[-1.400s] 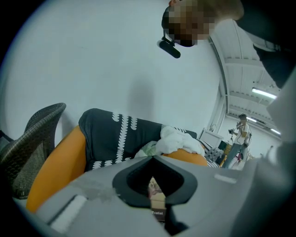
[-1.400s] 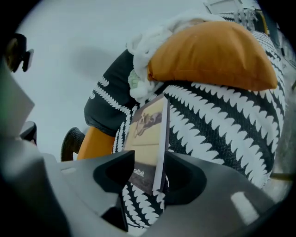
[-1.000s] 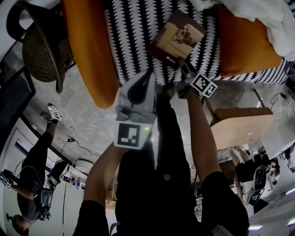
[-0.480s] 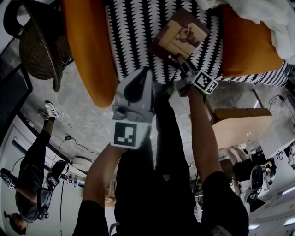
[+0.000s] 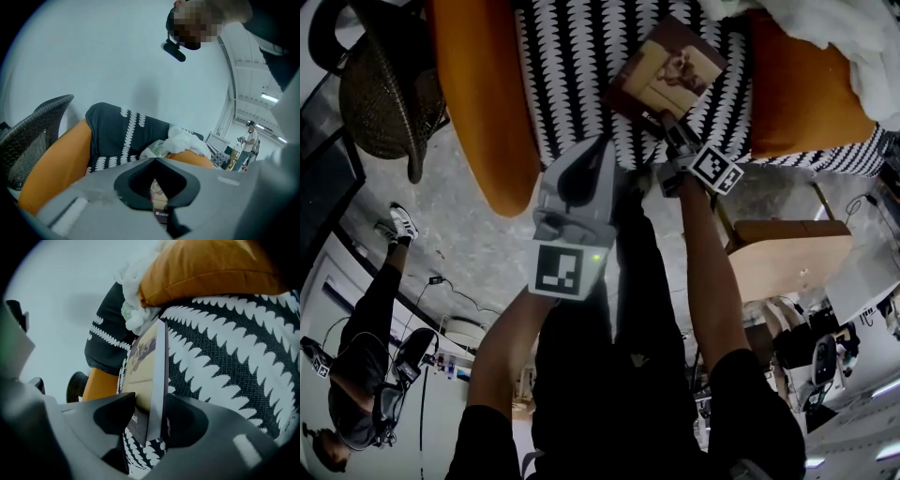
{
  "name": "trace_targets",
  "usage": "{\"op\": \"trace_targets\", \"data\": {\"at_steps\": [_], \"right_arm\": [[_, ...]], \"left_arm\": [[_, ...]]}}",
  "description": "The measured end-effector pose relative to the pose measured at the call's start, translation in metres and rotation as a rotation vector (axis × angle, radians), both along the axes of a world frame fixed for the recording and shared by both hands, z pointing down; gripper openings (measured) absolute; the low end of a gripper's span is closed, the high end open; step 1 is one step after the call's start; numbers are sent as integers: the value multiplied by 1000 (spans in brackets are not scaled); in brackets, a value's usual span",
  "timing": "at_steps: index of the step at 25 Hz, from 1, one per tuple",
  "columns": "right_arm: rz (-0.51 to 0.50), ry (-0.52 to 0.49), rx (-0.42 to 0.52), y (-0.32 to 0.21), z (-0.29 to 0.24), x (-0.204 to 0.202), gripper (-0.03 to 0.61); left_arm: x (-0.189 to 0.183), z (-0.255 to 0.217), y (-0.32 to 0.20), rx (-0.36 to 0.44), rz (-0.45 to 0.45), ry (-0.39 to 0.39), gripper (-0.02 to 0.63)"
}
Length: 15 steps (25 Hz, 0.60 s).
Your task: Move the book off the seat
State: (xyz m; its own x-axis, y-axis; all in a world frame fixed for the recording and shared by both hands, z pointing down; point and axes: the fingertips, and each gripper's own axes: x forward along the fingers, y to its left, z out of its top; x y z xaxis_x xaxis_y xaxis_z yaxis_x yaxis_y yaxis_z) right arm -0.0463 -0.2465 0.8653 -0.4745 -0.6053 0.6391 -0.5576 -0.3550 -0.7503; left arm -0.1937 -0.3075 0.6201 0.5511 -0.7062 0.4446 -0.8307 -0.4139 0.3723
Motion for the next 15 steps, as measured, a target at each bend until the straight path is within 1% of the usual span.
{"op": "trace_targets", "data": {"at_steps": [5, 10, 15], "right_arm": [[2, 66, 8, -3, -7, 4, 212], [-38, 155, 86, -14, -37, 2, 196], [-101, 255, 150, -25, -71, -16, 186]], "left_arm": [[0, 6, -3, -10, -2, 7, 6], [-1, -1, 1, 15, -12, -2, 6], [-22, -13, -5, 34, -42, -11, 6]]}}
